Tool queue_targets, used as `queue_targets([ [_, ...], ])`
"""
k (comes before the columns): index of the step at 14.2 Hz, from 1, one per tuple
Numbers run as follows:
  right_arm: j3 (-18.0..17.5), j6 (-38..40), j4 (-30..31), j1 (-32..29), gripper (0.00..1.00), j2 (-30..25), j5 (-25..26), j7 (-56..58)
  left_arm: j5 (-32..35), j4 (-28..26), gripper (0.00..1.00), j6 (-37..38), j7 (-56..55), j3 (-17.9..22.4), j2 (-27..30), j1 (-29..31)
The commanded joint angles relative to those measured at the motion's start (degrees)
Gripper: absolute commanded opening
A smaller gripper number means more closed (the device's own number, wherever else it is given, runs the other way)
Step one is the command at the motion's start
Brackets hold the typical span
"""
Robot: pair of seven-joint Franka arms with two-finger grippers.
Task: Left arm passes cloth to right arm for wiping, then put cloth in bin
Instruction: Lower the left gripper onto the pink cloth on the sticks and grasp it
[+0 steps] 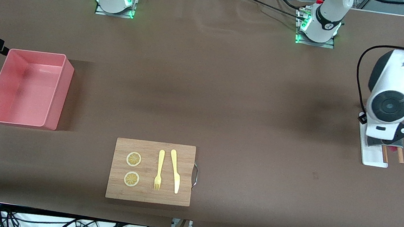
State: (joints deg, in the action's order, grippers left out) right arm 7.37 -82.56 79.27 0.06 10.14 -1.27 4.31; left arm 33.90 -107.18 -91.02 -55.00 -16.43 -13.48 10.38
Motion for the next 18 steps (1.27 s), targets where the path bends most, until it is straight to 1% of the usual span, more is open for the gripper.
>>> queue_targets([
  [1, -0.16, 0.56, -1.31, -0.67, 1.00, 0.50, -0.93, 0.52, 1.60, -6.35, 1.00, -3.97, -2.65, -0.18, 1.53, 3.50],
  [2, -0.16, 0.56, -1.31, -0.67, 1.00, 0.50, -0.93, 0.52, 1.69, -8.20, 1.00, -4.33, -1.52, -0.18, 1.53, 4.03],
  [4, -0.16, 0.56, -1.31, -0.67, 1.00, 0.50, -0.93, 0.52, 1.26, -7.44, 1.00, -4.25, -0.37, -0.18, 1.53, 4.03],
  [5, -0.16, 0.56, -1.31, -0.67, 1.00, 0.50, -0.93, 0.52, 0.73, -6.99, 1.00, -3.99, -2.19, -0.18, 1.70, 3.95],
  [6, -0.16, 0.56, -1.31, -0.67, 1.00, 0.50, -0.93, 0.52, 0.46, -7.86, 0.96, -3.81, -6.74, -0.18, 1.62, 3.95],
  [7, -0.16, 0.56, -1.31, -0.67, 1.00, 0.50, -0.93, 0.52, 0.46, -10.83, 0.90, -4.68, -11.05, -0.18, 1.09, 3.86],
  [9, -0.16, 0.56, -1.31, -0.59, 1.00, 0.50, -0.93, 0.52, 1.51, -15.40, 0.93, -8.01, -19.05, -0.18, -0.92, 3.68],
  [10, -0.16, 0.56, -1.31, -0.67, 1.00, 0.50, -0.93, 0.61, 2.99, -16.91, 0.94, -10.64, -21.87, -0.10, -1.89, 3.86],
  [11, -0.16, 0.56, -1.31, -0.59, 1.00, 0.50, -0.93, 0.61, 5.36, -17.79, 0.91, -12.49, -24.60, -0.01, -3.03, 3.95],
  [12, -0.25, 0.56, -1.31, -0.59, 1.00, 0.50, -0.93, 0.61, 8.60, -17.89, 0.88, -13.03, -27.41, -0.09, -4.17, 4.38],
  [14, -0.16, 0.56, -1.31, -0.67, 1.00, 0.50, -0.93, 0.79, 12.04, -17.54, 0.86, -13.39, -32.87, -0.09, -6.11, 4.56],
  [15, -0.16, 0.56, -1.31, -0.67, 1.00, 0.50, -0.93, 0.79, 13.80, -17.71, 0.80, -13.39, -34.02, -0.09, -6.38, 4.65],
  [16, -0.16, 0.56, -1.31, -0.67, 1.00, 0.50, -0.93, 0.79, 14.26, -17.80, 0.76, -13.39, -34.90, -0.09, -7.08, 5.26],
  [18, -0.16, 0.47, -1.31, -0.67, 1.00, 0.50, -0.93, 0.79, 15.22, -17.80, 0.75, -13.65, -35.61, -0.01, -8.22, 5.62],
])
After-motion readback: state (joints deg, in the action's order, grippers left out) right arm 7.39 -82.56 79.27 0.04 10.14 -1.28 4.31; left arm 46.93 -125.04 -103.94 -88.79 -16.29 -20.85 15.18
